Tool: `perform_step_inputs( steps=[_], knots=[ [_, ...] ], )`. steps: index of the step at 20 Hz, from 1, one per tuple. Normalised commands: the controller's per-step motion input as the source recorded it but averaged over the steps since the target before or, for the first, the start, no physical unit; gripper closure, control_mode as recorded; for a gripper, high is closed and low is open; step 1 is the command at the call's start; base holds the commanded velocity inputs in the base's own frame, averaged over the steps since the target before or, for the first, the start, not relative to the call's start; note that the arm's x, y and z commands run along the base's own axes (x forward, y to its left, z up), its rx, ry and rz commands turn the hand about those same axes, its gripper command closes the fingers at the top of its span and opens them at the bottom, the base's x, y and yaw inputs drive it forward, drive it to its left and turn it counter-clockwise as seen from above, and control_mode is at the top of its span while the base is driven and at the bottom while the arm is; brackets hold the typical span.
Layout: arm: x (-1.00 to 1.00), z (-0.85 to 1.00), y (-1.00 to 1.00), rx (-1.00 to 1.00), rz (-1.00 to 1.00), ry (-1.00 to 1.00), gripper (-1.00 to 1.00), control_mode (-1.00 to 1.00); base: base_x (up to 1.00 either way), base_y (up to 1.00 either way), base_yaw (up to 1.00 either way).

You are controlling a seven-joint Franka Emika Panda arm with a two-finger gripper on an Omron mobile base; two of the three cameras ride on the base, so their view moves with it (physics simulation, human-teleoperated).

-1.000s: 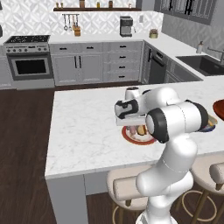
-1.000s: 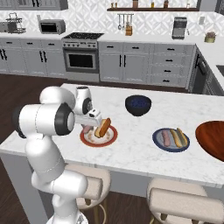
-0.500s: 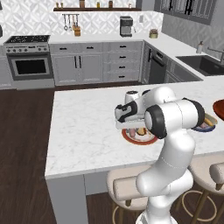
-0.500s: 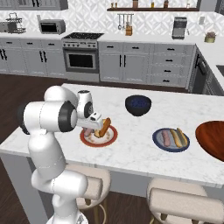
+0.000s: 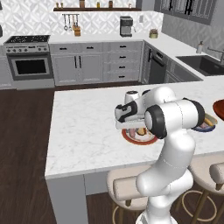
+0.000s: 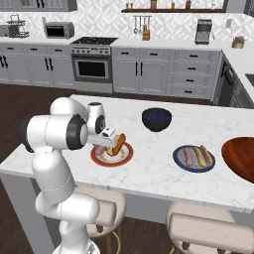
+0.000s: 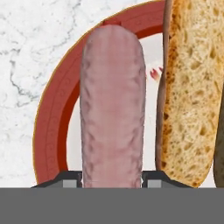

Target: Place one bun and one sausage from the bowl on each plate.

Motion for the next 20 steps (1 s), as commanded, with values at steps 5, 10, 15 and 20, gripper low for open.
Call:
perform_step_inputs(
  steps=[5, 10, 15, 20],
  knots=[
    [0.00, 0.00, 0.00, 0.00, 0.00, 0.00, -1.00, -1.00, 0.00, 0.00, 0.00],
    [-0.32, 0.19, -0.04, 0.00, 0.00, -0.02, -1.00, -1.00, 0.00, 0.00, 0.00],
    [-0.68, 0.84, -0.09, 0.00, -0.01, 0.00, -1.00, -1.00, 0.00, 0.00, 0.00],
    [-0.90, 0.74, -0.39, 0.00, 0.00, 0.00, -1.00, -1.00, 0.00, 0.00, 0.00]
  ],
)
